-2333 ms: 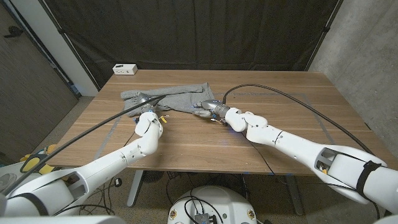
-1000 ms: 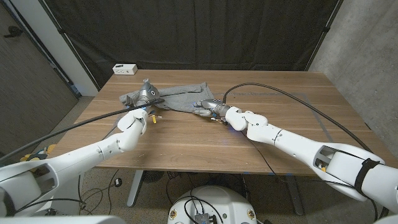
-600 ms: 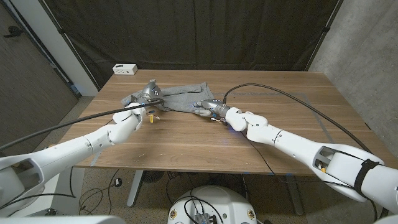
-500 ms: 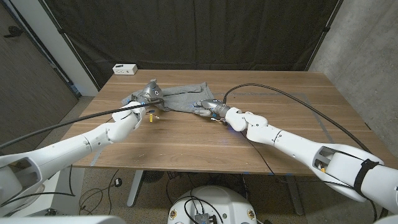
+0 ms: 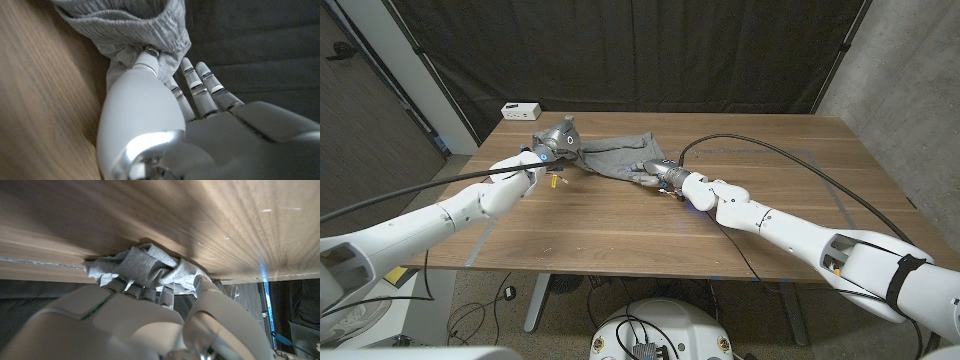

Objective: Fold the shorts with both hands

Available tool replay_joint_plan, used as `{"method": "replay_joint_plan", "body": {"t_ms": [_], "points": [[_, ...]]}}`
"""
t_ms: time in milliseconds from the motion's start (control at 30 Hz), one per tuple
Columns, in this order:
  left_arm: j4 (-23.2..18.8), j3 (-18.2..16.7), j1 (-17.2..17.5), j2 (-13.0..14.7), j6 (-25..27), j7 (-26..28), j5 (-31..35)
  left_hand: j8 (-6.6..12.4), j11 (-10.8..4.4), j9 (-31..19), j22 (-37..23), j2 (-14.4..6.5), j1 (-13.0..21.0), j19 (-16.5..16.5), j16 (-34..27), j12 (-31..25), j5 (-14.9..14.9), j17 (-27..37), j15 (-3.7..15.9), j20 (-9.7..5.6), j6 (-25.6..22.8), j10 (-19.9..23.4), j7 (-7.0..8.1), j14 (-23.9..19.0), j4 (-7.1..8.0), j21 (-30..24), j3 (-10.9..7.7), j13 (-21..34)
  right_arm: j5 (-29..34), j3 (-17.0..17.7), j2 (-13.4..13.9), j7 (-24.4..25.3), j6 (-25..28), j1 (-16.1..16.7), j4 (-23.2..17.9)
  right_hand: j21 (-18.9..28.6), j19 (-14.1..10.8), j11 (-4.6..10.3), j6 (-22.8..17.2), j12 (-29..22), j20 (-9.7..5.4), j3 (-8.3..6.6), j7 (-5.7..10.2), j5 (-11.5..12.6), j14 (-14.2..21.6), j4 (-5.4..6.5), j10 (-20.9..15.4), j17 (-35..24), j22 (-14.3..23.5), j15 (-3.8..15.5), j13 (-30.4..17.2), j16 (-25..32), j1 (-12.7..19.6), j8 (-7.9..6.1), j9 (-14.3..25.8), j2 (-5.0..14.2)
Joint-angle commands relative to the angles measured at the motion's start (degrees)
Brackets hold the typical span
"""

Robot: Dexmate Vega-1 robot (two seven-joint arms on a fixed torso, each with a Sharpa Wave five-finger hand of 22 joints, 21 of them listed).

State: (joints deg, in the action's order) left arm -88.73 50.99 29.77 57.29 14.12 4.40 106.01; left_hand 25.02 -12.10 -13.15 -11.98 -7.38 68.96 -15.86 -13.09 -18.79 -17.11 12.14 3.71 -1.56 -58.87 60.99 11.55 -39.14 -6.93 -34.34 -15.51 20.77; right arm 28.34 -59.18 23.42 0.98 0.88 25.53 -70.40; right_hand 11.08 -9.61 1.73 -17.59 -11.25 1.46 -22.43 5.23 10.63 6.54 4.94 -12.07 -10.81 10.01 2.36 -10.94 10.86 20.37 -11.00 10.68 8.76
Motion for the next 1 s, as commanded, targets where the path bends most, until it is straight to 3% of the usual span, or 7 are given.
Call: {"method": "replay_joint_plan", "body": {"t_ms": [33, 200, 467, 1000], "points": [[2.6, 1.4, -6.7, 2.3, -8.6, 16.0, 1.5, 0.23, -0.32, 0.0, -0.1, 0.4, 0.5, -0.4, -0.2, 0.3, -0.5, 0.1, 9.42, -0.44, -0.4, 0.1, 0.23, -0.5, -0.08, -0.4, 0.09, 0.1, -0.6, 0.0, -0.9, 1.5, -0.6, -0.3, 2.0, 0.3, -0.5, 0.21, -0.1, -0.1, 0.16, -0.29, -0.06, 0.5, 0.5, -0.20, -0.4, -0.1, 0.1, 2.79, -0.1, 0.5, -0.6, 0.08, 0.1, 0.04], [3.1, 2.4, -10.2, 2.8, -12.9, 19.6, 2.8, 0.21, -0.35, 0.2, -0.1, 0.5, 0.4, -0.5, 0.0, 0.7, -0.9, 0.1, 9.39, -0.60, -0.1, 0.2, 0.26, -0.3, 0.11, -0.5, 0.28, 0.1, -1.2, 0.1, -1.4, 2.5, -0.8, -0.2, 3.1, 0.3, -0.4, 0.13, -0.1, 0.0, 0.20, -0.33, -0.02, 0.5, 0.5, -0.26, -0.4, -0.1, 0.1, 2.78, -0.1, 0.5, -0.6, 0.07, 0.1, 0.01], [6.5, 4.6, -15.9, 1.3, -16.5, 25.0, 5.0, 0.56, -0.30, 0.1, -0.1, 0.6, 0.4, -0.5, 0.1, 1.3, -1.4, 0.1, 9.48, -0.78, -0.4, 0.3, 0.27, -0.1, 0.27, -0.7, 0.47, 0.0, -2.1, -0.2, -2.5, 3.2, -1.9, -0.4, 5.3, 0.2, -0.2, 0.14, -0.1, -0.1, 0.16, -0.37, 0.02, 0.5, 0.5, -0.31, -0.5, -0.1, 0.1, 2.76, -0.1, 0.5, -0.6, 0.07, 0.1, 0.00], [17.6, 13.0, -28.0, -5.3, -19.7, 35.3, 7.0, 1.26, -0.33, -0.3, -0.1, 1.0, 0.7, -0.6, 0.3, 2.2, -2.3, 0.0, 9.47, -1.03, -0.6, 0.5, 0.28, 0.2, 0.31, -0.9, 0.78, -0.2, -2.4, -0.8, -2.9, 4.3, -1.8, -0.5, 6.2, 0.1, 0.2, 0.14, -0.2, 0.0, 0.24, -0.42, 0.01, 0.4, 0.5, -0.47, -0.4, -0.1, 0.1, 2.80, -0.1, 0.5, -0.7, 0.04, 0.1, -0.10]]}}
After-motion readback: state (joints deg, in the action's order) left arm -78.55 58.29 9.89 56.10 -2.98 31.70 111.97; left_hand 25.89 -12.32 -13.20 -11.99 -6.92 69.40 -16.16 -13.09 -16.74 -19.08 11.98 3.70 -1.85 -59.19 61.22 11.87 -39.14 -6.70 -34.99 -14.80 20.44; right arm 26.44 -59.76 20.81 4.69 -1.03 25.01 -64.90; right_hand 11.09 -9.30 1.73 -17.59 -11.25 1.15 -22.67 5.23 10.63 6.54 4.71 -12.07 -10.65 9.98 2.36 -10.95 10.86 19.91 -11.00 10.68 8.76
